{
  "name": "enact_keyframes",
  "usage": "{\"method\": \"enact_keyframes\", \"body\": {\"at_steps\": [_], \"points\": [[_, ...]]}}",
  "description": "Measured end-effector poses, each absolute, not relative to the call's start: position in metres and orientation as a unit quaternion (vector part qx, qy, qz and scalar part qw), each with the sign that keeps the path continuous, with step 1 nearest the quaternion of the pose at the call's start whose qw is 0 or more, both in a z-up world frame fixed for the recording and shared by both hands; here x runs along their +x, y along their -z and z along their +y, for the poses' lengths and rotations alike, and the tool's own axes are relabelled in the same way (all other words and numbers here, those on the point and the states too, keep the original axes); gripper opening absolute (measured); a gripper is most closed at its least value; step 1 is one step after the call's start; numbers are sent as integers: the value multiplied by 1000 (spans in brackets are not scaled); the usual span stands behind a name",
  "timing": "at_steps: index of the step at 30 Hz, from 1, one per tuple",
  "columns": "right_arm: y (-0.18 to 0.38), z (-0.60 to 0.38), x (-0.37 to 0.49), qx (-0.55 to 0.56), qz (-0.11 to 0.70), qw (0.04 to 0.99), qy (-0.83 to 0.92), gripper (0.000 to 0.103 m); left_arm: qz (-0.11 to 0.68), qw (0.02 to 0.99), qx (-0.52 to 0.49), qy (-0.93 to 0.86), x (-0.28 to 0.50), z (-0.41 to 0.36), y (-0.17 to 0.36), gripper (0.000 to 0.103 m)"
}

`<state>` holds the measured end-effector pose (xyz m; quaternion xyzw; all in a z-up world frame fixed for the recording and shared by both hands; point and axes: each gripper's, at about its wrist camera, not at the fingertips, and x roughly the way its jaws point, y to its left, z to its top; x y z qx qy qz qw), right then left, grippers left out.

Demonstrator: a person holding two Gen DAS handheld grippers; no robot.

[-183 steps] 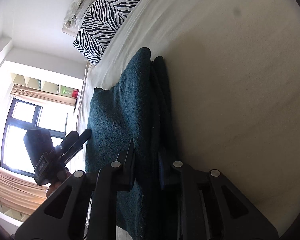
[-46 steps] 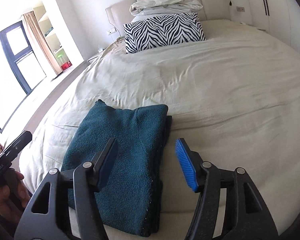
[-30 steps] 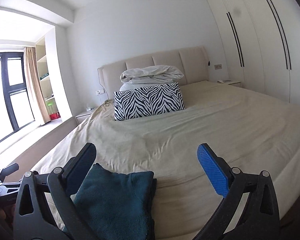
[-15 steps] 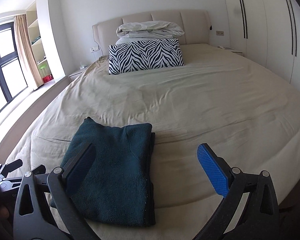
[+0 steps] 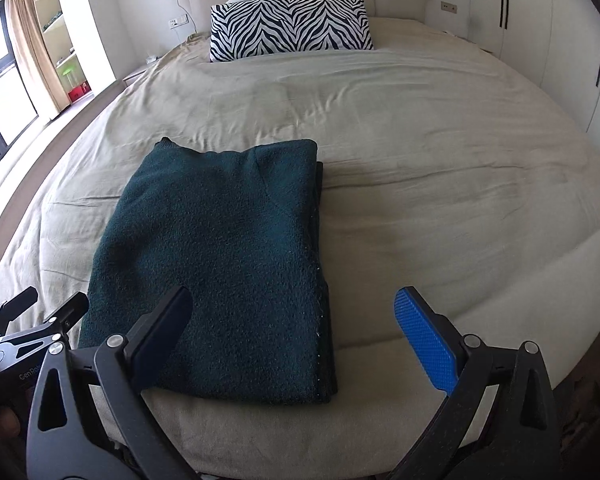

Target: Fold small clothes

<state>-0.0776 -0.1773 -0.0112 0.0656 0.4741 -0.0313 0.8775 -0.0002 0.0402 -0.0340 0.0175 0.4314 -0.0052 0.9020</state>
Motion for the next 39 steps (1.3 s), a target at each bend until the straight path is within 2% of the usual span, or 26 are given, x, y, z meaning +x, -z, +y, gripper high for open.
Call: {"method": "enact_keyframes", "body": {"at_steps": [39], "points": [[28,-173,-76,53,496,866,37,103,435,900,16,13,-2,40,36,103]]}}
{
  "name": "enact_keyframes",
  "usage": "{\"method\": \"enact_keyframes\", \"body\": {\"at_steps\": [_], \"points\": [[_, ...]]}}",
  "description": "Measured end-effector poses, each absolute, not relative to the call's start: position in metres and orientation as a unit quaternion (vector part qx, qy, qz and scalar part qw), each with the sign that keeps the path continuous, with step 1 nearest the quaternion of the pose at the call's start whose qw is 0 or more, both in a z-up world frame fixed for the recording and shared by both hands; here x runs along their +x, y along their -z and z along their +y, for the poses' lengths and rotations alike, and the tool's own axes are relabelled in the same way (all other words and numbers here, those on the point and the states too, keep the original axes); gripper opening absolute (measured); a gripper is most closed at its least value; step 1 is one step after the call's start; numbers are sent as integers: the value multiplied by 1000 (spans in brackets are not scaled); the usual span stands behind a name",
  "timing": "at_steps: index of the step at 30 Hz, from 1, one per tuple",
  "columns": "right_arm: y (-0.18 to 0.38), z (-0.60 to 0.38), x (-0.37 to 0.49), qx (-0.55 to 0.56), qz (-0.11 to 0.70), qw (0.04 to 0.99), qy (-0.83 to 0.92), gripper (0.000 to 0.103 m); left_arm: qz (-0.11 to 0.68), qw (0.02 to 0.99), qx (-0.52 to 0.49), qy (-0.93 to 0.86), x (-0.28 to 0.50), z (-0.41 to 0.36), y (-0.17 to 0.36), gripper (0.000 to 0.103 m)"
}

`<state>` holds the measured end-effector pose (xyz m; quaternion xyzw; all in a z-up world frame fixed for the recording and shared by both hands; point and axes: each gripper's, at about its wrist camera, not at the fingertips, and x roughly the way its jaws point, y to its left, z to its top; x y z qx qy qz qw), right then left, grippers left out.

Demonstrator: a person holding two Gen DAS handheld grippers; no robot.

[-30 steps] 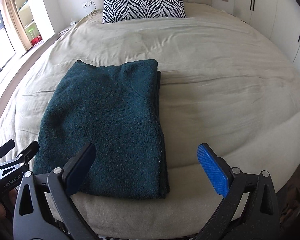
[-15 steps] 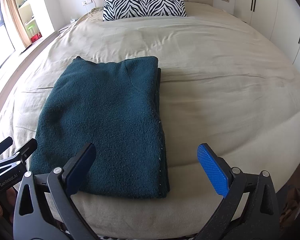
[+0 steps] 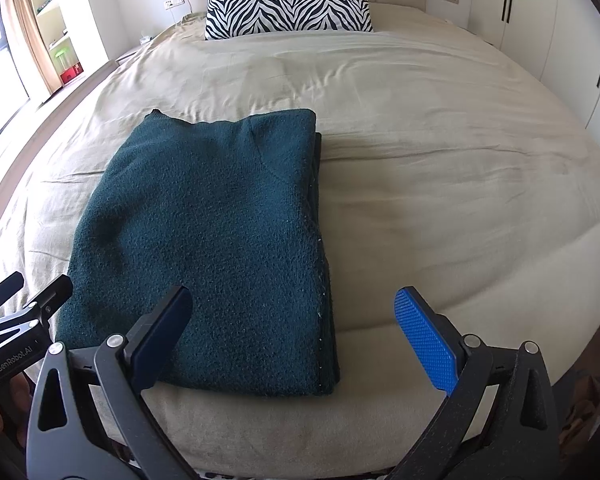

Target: Fold small clothes

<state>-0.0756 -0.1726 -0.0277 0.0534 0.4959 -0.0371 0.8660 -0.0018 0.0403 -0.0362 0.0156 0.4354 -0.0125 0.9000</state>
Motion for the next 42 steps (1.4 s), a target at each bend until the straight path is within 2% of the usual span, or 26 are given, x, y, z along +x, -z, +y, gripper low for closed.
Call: {"method": "enact_keyframes", "body": {"at_steps": [42], "points": [[30,-173,-76,51,497,865,36,103,438,899,15,15,-1,39,40,103]]}}
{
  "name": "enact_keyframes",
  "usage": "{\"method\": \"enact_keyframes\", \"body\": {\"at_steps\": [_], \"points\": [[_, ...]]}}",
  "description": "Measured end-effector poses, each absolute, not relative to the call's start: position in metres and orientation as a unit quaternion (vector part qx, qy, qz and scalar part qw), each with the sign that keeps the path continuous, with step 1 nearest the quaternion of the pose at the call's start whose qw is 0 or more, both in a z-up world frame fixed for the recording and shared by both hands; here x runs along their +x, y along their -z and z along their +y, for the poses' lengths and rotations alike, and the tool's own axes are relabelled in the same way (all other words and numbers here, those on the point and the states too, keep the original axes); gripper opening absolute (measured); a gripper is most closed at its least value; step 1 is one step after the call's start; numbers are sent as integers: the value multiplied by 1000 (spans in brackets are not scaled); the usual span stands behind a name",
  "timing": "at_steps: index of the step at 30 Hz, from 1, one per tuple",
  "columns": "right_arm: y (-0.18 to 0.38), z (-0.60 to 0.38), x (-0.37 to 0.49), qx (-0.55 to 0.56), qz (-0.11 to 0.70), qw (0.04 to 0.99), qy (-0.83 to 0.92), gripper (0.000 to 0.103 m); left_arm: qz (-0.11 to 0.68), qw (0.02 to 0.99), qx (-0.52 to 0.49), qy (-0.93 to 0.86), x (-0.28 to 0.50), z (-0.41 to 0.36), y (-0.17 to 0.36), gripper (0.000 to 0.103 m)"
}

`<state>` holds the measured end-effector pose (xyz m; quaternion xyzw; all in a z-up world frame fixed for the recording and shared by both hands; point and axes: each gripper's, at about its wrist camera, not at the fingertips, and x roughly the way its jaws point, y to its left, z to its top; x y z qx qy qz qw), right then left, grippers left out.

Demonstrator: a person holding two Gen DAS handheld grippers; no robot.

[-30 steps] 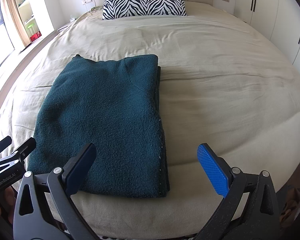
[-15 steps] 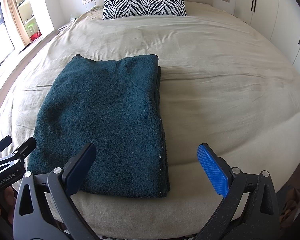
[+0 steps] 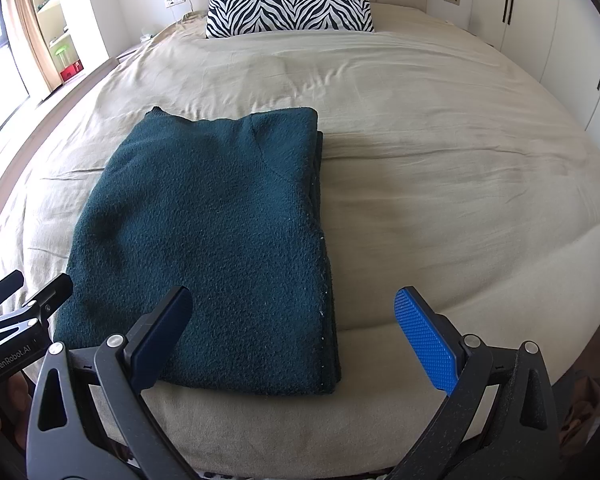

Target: Fold small clothes

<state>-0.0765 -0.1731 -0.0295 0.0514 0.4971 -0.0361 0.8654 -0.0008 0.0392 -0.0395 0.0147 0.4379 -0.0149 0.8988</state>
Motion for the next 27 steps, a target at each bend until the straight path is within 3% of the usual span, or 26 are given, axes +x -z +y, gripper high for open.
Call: {"method": "enact_keyframes", "body": {"at_steps": [27], "points": [[32,-175,-78,50,499,864,35,103,447,894,13,25,4,42,46,103]]}}
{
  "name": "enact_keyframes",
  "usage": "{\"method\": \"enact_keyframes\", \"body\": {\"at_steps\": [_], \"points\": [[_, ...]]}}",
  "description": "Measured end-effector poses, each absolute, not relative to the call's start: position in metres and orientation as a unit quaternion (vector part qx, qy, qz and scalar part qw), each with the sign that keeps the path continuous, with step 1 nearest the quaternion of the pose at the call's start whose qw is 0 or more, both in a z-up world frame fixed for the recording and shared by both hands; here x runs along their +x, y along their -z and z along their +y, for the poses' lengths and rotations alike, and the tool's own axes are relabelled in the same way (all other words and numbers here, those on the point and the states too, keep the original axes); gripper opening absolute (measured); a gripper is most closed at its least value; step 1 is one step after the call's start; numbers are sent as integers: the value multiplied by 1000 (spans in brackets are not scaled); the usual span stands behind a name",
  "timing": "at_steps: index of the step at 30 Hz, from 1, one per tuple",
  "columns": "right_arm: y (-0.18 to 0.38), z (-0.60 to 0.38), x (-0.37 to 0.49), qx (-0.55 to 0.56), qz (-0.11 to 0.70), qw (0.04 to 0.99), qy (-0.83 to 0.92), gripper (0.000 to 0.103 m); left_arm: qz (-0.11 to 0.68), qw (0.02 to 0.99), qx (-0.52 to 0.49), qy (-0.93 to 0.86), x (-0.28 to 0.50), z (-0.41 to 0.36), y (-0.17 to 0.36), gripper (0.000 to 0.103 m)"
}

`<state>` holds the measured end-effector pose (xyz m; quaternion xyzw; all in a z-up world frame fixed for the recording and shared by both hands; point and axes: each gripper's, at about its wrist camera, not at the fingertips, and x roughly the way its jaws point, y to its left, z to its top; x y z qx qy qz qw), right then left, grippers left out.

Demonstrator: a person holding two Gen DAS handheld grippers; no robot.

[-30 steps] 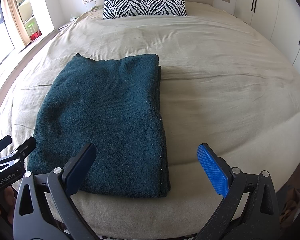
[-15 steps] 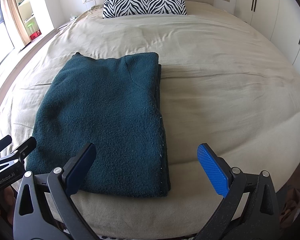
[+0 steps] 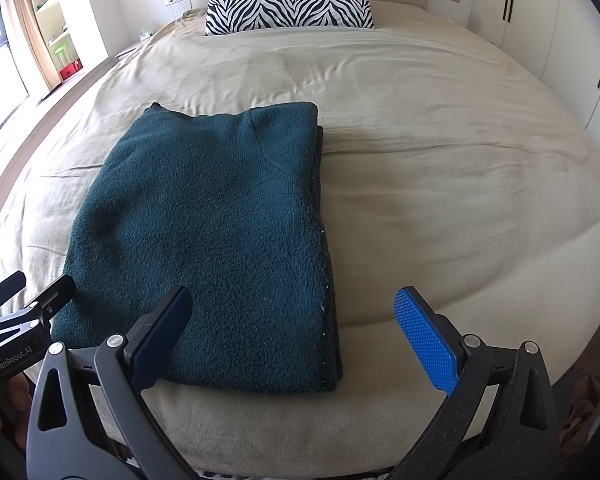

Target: Fold small clothes

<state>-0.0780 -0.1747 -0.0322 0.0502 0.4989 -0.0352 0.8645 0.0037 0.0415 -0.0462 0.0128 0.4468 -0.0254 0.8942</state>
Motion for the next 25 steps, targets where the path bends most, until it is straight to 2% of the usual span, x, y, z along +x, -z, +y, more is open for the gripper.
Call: {"method": "enact_keyframes", "body": {"at_steps": [25], "points": [[34,-176,-81,50,500,864,34,103,450,892,0,37,7,48,46,103]]}}
